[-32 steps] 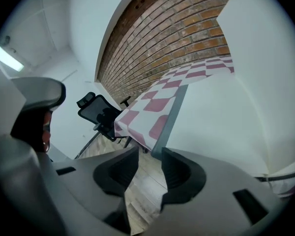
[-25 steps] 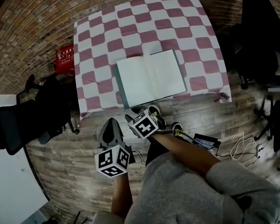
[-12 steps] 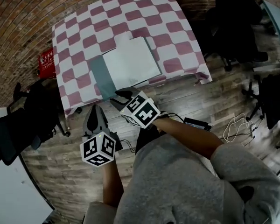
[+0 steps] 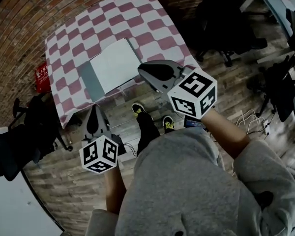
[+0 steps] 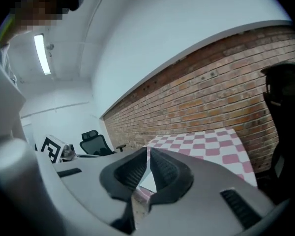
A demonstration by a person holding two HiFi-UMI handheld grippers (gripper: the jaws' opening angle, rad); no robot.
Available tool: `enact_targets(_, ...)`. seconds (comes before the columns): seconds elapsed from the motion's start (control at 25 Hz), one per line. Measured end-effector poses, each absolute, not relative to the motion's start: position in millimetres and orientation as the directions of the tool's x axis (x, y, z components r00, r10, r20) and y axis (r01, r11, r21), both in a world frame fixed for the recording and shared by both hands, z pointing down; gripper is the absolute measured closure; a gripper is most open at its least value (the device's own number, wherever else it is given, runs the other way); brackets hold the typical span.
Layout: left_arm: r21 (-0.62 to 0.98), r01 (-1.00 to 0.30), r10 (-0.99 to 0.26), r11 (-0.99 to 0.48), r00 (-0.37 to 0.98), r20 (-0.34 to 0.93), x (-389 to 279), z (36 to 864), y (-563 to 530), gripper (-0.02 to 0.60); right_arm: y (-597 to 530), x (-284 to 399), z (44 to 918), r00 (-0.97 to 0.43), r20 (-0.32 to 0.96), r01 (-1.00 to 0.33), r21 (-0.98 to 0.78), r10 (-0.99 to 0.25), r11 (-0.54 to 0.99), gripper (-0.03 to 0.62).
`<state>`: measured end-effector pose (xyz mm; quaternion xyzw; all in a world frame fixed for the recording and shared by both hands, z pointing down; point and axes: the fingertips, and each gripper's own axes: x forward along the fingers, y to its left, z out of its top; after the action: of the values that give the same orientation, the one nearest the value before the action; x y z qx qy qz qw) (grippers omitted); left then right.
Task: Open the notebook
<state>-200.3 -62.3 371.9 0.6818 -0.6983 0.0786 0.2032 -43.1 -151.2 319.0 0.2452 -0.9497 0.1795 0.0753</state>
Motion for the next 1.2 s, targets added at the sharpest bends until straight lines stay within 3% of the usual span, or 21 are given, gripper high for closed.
enact_targets(0.2,0.136,-0.991,-0.933,0.005,0.044,0.358,-162,350,-54,0.575,-143,33,300,-0.811,0.203,-0.585,-0.248,-0.549,0.772,0.553)
enact_targets(0.44,0.12,-0.993,-0.941,-0.011,0.051,0.333,-133,330,-39,0.575,-118,76,309,-0.779,0.226,-0.626,-0.241,-0.585,0.741,0.551)
enact_targets(0.88,0.127,-0.991,-0.932,-0.047,0.09,0.352,-120,328,-34,0.574,-105,81,325,-0.727,0.268,-0.687,-0.251,-0.633,0.682,0.551)
enact_targets(1.2,0.129,-0.99,-0.932,-0.059,0.101,0.349,-145,323,-31,0.575,-101,63,327,-0.681,0.29,-0.733,-0.252,-0.673,0.632,0.551)
